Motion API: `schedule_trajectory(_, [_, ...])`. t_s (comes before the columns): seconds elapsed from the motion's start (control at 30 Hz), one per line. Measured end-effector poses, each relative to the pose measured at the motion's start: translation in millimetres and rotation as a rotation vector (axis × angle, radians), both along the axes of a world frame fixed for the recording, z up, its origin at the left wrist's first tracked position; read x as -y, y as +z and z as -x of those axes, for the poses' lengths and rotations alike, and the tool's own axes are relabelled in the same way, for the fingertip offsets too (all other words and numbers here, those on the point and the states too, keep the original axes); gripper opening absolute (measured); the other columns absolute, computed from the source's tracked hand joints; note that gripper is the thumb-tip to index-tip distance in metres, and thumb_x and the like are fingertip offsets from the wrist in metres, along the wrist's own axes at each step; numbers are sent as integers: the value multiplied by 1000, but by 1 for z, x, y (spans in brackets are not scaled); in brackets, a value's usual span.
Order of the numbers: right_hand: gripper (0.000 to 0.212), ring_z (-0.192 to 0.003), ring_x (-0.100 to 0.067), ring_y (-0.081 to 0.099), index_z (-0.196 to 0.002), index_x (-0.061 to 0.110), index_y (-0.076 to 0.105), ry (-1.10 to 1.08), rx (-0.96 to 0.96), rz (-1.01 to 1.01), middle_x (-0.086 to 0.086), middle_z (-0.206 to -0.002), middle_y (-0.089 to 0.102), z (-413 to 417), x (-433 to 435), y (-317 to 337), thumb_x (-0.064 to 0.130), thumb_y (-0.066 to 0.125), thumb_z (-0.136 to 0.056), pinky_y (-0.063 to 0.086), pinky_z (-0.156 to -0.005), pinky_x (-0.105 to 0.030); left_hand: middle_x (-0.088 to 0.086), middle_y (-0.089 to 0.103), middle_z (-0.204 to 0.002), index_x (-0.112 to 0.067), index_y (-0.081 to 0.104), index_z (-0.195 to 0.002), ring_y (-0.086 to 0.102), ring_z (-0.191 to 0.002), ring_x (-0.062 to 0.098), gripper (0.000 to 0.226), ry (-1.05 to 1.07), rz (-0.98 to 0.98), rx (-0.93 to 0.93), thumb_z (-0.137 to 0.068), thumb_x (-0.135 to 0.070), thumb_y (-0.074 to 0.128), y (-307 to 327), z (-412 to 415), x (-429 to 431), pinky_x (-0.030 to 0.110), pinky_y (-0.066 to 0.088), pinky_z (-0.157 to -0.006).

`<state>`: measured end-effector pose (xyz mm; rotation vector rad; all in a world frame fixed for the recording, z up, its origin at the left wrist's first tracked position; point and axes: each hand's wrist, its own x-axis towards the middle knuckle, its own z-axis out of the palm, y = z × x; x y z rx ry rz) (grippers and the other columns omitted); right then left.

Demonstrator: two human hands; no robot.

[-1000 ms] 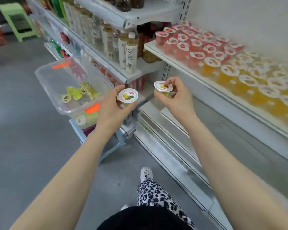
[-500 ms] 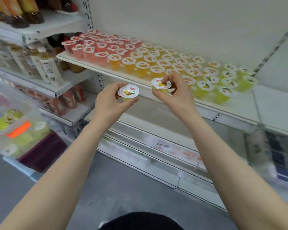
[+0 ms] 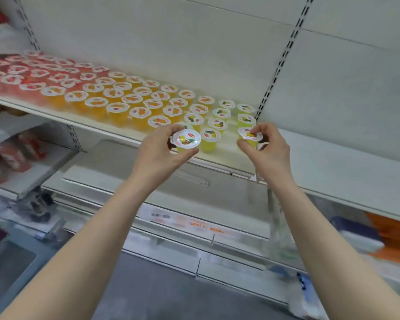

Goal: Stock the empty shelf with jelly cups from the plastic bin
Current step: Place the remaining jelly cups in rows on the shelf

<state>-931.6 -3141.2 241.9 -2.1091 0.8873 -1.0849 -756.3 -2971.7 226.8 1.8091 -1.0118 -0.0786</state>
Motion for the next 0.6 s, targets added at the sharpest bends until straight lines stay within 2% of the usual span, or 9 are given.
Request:
schedule_trajectory(0.13, [28, -80, -9, 56, -95, 25, 59, -17, -56, -85, 15, -94, 65, 3, 33, -15, 31, 77, -74, 46, -76, -29, -8, 61, -116, -22, 58, -126, 60, -97, 7, 57, 5, -2, 64, -75, -37, 79, 1, 15, 17, 29, 54, -85])
schedule_trajectory(0.37, [28, -81, -16, 59, -96, 27, 60, 22, -177, -104, 17, -88, 60, -17, 56, -31, 30, 77, -74, 48, -77, -33, -8, 62, -114, -21, 60, -120, 58, -100, 10, 54, 18, -98, 207, -74, -44, 78, 6, 22, 22, 35, 51, -86])
schedule_trajectory(0.53, [28, -89, -18, 59, -97, 25, 60, 29, -179, -72, 18, -91, 58, -26, 69, -33, 30, 76, -75, 47, -81, -34, -5, 59, -114, -23, 63, -116, 48, -109, 16, 57, 58, -162, 342, -70, -53, 77, 4, 23, 23, 22, 35, -88])
schedule_trajectory(0.6, [28, -88, -19, 58, -97, 26, 59, 32, -177, -61, 12, -95, 60, -29, 76, -34, 31, 77, -75, 47, -82, -35, -4, 57, -113, -24, 63, -116, 46, -108, 16, 59, 58, -176, 368, -69, -56, 76, 3, 23, 27, 20, 32, -87])
